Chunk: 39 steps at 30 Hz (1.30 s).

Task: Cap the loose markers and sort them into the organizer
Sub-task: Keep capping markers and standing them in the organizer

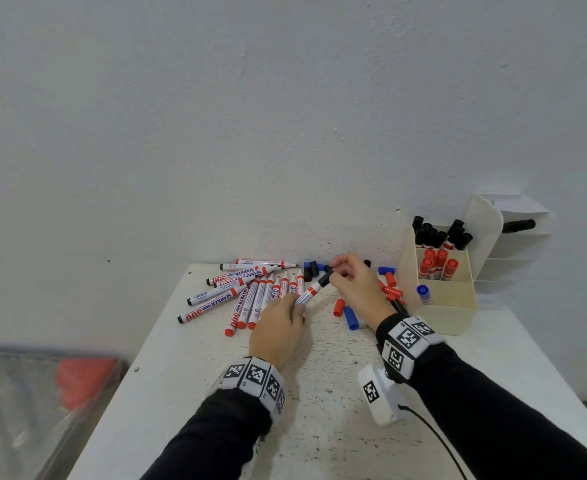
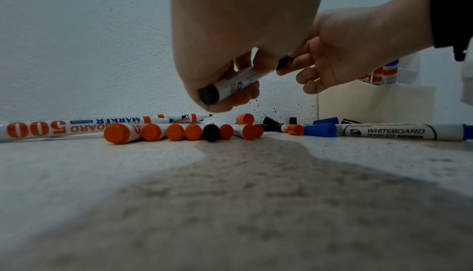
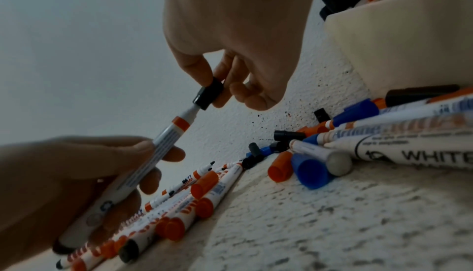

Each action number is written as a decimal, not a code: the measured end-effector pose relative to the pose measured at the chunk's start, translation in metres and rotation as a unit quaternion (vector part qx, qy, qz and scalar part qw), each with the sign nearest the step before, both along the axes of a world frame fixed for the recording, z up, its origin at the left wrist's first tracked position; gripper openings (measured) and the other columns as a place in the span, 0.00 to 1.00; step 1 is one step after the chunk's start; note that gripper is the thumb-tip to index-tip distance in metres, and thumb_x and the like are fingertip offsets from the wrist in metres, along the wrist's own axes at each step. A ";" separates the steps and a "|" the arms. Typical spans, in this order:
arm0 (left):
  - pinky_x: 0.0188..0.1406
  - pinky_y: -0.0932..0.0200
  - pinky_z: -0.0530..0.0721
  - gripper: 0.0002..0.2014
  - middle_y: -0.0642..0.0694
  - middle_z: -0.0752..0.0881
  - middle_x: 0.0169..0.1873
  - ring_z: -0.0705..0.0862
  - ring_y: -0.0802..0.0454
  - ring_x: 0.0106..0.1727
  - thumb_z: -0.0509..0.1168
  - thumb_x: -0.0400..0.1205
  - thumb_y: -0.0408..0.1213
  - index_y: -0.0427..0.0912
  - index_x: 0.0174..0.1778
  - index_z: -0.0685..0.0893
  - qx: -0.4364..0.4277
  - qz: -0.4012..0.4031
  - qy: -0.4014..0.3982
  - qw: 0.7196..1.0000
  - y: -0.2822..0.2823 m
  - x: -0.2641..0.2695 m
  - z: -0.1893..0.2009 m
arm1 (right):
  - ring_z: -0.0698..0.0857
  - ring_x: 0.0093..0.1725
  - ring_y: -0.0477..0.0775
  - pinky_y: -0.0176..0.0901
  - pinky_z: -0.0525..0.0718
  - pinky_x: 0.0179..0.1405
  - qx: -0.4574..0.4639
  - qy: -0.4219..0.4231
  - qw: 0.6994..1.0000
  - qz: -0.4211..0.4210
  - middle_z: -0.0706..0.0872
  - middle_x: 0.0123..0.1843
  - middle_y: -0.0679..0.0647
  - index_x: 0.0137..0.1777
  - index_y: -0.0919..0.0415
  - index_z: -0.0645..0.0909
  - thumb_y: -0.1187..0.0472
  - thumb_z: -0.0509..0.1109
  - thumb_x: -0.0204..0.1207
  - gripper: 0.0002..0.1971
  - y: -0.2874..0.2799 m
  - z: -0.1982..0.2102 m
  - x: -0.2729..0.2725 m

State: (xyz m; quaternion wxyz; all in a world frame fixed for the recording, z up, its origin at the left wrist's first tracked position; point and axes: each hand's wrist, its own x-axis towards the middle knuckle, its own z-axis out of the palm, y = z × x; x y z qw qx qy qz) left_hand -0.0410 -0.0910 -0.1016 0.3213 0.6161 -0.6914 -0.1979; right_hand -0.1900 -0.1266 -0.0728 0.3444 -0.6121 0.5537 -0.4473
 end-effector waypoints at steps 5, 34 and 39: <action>0.32 0.63 0.69 0.14 0.49 0.80 0.38 0.76 0.54 0.38 0.51 0.87 0.44 0.42 0.54 0.79 -0.007 -0.010 -0.014 1.000 0.000 0.001 -0.003 | 0.78 0.33 0.48 0.37 0.75 0.35 0.052 0.050 0.997 0.029 0.81 0.34 0.50 0.44 0.58 0.78 0.49 0.61 0.81 0.13 -0.001 -0.002 0.002; 0.68 0.50 0.71 0.21 0.56 0.79 0.59 0.75 0.59 0.63 0.45 0.86 0.54 0.49 0.60 0.79 0.010 -0.076 0.019 0.997 0.006 -0.007 0.003 | 0.78 0.34 0.37 0.20 0.77 0.34 -0.109 0.095 0.989 -0.009 0.80 0.37 0.46 0.49 0.61 0.79 0.55 0.68 0.77 0.09 0.021 0.054 0.008; 0.73 0.44 0.61 0.20 0.49 0.70 0.69 0.67 0.49 0.71 0.48 0.86 0.48 0.51 0.73 0.67 0.089 -0.020 -0.245 0.965 0.004 -0.003 0.003 | 0.76 0.36 0.33 0.15 0.74 0.35 -0.231 0.074 0.958 -0.153 0.81 0.48 0.52 0.60 0.66 0.79 0.65 0.63 0.80 0.10 0.023 0.109 -0.044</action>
